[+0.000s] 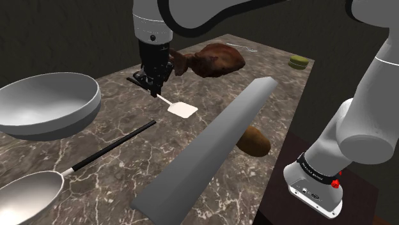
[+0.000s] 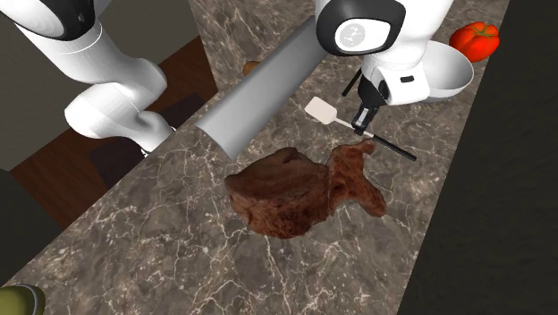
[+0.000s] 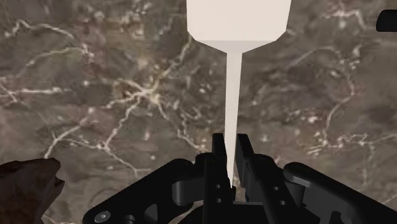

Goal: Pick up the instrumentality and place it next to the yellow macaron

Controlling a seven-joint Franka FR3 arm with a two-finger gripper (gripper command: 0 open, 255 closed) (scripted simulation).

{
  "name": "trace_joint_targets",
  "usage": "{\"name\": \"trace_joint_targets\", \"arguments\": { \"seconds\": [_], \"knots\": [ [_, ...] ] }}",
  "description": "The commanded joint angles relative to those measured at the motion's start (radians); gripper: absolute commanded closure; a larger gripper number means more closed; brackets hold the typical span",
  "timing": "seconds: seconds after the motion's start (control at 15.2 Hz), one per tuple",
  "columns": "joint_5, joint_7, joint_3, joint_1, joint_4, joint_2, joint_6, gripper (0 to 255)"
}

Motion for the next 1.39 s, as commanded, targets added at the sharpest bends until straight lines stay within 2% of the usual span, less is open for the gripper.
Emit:
{"name": "trace_joint_targets", "arguments": {
  "seconds": [0.0,1.32],
  "knots": [
    [0.002,-0.002,0.001,0.000,0.010,-0.002,-0.013,255],
    [0.004,-0.013,0.009,0.015,0.289,0.005,-0.284,255]
  ]
}}
